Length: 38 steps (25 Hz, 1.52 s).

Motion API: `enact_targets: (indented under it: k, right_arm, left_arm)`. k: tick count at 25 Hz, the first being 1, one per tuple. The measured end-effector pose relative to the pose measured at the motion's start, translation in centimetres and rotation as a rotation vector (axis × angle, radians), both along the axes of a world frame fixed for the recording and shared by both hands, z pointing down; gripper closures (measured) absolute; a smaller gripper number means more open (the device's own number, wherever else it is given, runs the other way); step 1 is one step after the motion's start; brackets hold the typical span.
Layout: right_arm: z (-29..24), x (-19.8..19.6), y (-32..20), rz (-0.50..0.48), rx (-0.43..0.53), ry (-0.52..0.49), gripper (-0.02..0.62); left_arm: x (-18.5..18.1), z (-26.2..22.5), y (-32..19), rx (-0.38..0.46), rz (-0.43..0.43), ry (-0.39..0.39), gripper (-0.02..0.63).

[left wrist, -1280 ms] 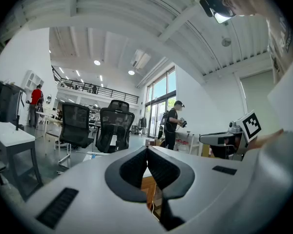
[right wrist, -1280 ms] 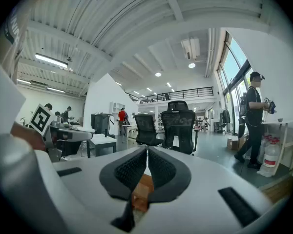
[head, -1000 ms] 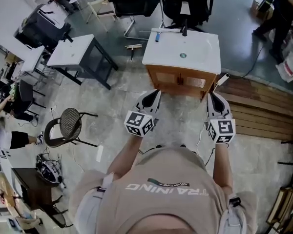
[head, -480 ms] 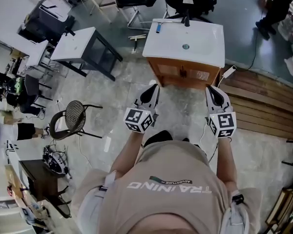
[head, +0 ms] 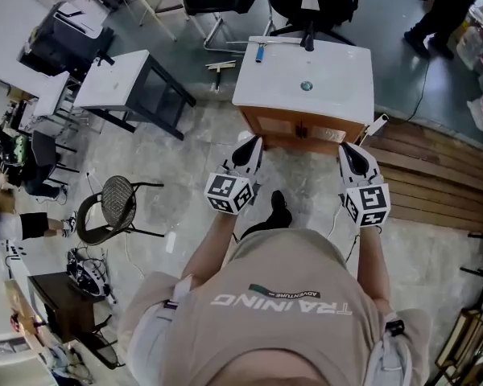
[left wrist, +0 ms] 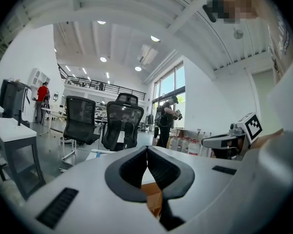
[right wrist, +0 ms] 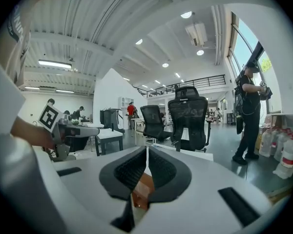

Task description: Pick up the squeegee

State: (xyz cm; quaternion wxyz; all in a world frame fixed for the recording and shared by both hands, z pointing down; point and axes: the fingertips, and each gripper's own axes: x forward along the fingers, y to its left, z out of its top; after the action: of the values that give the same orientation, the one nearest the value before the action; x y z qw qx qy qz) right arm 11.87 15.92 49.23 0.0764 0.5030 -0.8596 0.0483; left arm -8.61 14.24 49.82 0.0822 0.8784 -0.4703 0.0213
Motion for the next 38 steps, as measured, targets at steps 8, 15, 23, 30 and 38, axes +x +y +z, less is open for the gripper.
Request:
enact_targets:
  k: [8,15,23,30,38]
  right_arm:
    - [-3.5,-0.6,-8.4,0.085,0.049,0.023,0.558]
    - [-0.4,-2.5,-11.4,0.163,-0.032,-0.080,0.558]
    - [0.6,-4.1,-14.4,0.146,-0.077,-0.041,0.558]
    - [3.3,-3.3,-19.4,0.097,-0.100,0.019,0.558]
    - [2.7,-0.7,-29.5,0.002,-0.050,0.073,0.558]
  left_arm:
    - [-2.1,-1.0,-8.8,0.009,0.065,0.004,0.594]
    - [-3.7,0.1,-13.4,0.002,0.122,-0.016,0.594]
    - [-4.4,3.0,-15.9,-0.093,0.114,0.027,0.594]
    - [-2.2,4.5,-20.8,-0.122,0.083,0.009,0.594]
    - [-0.3,2.5,-29.9,-0.075,0.050,-0.017,0.594]
